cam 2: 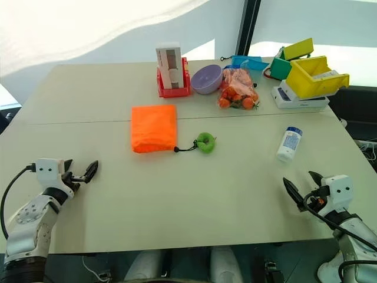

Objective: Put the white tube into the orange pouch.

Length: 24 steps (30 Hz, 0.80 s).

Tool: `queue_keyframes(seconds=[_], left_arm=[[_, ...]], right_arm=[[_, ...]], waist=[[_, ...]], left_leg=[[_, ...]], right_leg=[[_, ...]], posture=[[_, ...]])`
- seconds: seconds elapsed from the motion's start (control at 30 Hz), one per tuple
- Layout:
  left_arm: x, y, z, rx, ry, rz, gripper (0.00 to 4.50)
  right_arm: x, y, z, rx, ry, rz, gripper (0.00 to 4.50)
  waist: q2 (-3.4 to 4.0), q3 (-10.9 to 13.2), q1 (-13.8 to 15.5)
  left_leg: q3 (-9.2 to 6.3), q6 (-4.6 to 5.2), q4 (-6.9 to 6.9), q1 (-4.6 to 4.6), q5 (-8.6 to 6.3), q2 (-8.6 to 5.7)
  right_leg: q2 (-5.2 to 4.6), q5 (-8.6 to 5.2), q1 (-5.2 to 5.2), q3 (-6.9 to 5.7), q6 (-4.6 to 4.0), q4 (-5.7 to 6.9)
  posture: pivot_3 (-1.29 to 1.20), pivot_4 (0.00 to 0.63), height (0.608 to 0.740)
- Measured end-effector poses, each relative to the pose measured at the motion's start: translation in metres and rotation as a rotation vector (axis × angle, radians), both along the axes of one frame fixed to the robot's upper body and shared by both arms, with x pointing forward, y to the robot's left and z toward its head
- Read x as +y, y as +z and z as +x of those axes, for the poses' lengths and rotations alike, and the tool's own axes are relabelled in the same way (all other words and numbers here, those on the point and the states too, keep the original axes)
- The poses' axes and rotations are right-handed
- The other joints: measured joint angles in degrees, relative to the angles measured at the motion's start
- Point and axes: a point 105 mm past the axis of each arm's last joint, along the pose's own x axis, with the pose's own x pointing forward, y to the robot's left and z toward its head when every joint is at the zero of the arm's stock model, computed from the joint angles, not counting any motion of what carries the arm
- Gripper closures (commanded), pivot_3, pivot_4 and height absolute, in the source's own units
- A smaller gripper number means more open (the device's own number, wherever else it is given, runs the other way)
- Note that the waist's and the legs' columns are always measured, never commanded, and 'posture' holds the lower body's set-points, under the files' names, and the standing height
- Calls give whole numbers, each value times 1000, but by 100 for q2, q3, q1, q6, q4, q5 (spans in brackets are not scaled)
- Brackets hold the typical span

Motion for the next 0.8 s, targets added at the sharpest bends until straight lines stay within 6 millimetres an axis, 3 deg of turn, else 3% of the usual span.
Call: queue_keyframes(seconds=[0.33, 0.53, 0.8], left_arm=[[-4, 0, -1, -3, -9, -23, 0], [-48, 17, 4, -51, -207, 57, 0], [-104, 29, 17, -105, -451, 448, 0]], right_arm=[[25, 1, 4, 12, 102, 3, 68], [96, 12, 15, -7, 383, -19, 68], [169, 22, 36, -69, 570, -27, 68]], waist=[[2, -1, 0], [-3, 2, 0], [-4, 3, 15]], left_leg=[[0, 0, 2, -1, 0, 0], [-3, 0, 6, -3, 0, 0], [-6, 1, 2, -11, -1, -6]], right_leg=[[0, 0, 1, 0, 0, -1], [1, 1, 0, -1, 0, -1], [4, 1, -6, -4, 1, -4]], posture=[[0, 150, 740], [0, 150, 740], [0, 150, 740]])
